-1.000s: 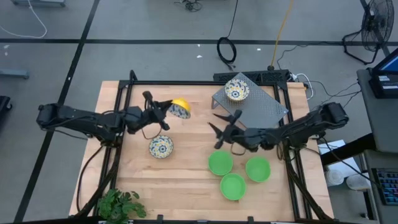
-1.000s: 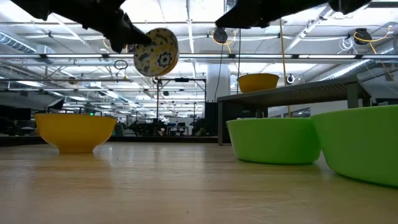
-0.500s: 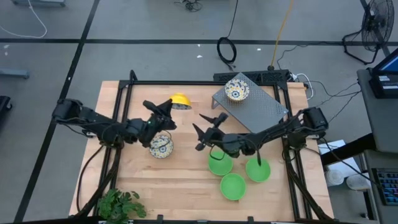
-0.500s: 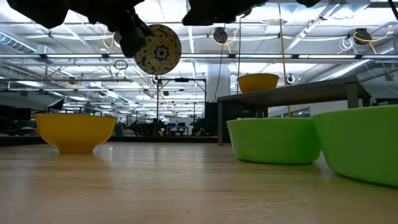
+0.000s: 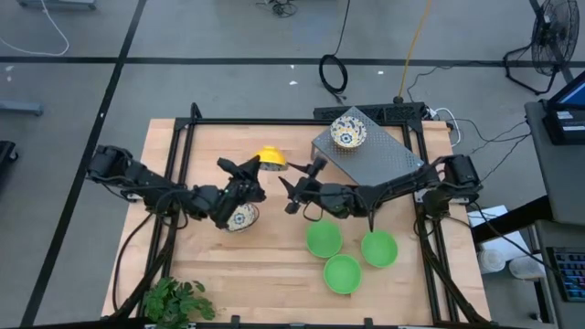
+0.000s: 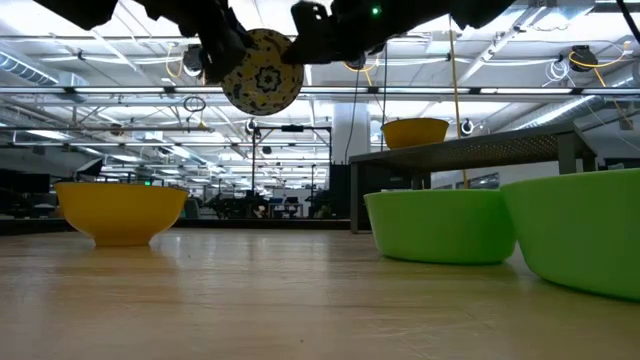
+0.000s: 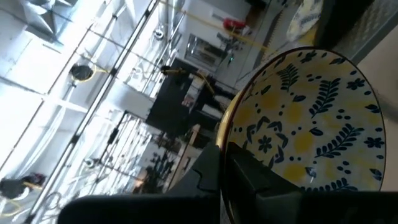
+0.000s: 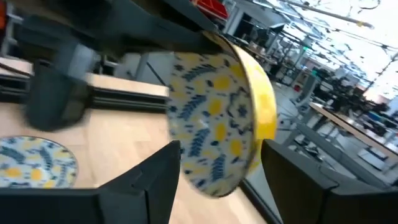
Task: Pick & Place Mini bowls
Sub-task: Stack the top yellow bowl on the yellow bowl on the shelf
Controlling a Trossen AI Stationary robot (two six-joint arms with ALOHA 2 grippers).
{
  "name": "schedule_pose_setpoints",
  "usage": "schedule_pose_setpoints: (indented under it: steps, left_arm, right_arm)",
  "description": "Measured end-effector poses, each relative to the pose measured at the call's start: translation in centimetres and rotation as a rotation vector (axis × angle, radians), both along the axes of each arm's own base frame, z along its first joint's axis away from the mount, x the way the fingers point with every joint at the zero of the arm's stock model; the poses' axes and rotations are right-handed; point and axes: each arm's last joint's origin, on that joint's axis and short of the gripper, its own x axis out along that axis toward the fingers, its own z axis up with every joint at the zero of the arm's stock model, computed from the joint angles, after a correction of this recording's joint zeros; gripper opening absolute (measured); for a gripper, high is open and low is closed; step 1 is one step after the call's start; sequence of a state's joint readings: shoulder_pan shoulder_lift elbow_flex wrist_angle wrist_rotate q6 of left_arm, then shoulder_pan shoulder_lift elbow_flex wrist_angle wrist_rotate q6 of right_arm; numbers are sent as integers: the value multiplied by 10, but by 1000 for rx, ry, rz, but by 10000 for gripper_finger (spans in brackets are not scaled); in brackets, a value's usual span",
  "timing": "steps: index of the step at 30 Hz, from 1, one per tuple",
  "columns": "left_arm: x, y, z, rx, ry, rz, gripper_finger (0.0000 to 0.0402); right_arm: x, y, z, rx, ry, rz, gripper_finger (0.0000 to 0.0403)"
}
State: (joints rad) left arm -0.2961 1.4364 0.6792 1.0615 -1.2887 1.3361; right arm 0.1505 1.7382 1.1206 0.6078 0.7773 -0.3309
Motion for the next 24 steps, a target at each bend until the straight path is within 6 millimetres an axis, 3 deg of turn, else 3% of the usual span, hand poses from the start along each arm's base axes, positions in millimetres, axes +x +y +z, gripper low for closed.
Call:
schedule_pose_setpoints:
  steps: [12, 15, 20, 24]
  left_arm:
    - [0, -2, -1, -31, -44, -17, 8]
    - [0, -3, -1, -32, -46, -20, 8]
    - [0, -3, 0, -50, -85, -36, 14]
    - [1, -3, -1, -51, -86, -51, 30]
  right_arm:
    - [1, -23, 0, -31, 24, -60, 180]
    - [1, -22, 0, -52, 41, -53, 144]
    - [1, -23, 2, -66, 33, -63, 29]
    - [1, -21, 3, -73, 31, -60, 16]
